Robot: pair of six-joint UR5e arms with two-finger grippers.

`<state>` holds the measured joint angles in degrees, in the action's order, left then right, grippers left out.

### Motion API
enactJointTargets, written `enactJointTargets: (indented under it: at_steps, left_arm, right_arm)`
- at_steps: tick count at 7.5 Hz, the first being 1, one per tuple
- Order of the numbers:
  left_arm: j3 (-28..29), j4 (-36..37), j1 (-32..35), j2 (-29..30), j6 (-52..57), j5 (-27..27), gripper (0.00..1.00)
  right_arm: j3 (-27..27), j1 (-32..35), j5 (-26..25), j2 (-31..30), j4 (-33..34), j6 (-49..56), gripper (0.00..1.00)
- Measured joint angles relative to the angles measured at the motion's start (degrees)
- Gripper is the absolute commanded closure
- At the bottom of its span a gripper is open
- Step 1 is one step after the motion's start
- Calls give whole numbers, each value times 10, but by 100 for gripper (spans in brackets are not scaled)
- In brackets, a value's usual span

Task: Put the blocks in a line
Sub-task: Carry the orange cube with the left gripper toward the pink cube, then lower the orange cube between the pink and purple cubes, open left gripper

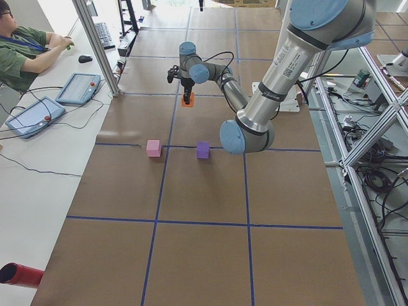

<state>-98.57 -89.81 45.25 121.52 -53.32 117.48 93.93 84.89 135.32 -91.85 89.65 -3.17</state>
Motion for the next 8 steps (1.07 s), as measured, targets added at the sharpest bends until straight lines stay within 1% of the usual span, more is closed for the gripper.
enactJointTargets:
  at_steps: [2,3,5,6,8]
  left_arm:
    - [-10,-12,36,-52,37,22,100]
    - [-8,-33,43,-74,45,27,100]
    - [9,-104,47,-121,52,29,100]
    - [18,-127,46,-133,53,29,100]
    - [33,-140,44,-140,54,28,100]
  right_arm:
    - [0,0,0,0,0,0,0]
    - [0,0,0,0,0,0,0]
    - [0,0,0,0,0,0,0]
    - [0,0,0,0,0,0,0]
    - [0,0,0,0,0,0,0]
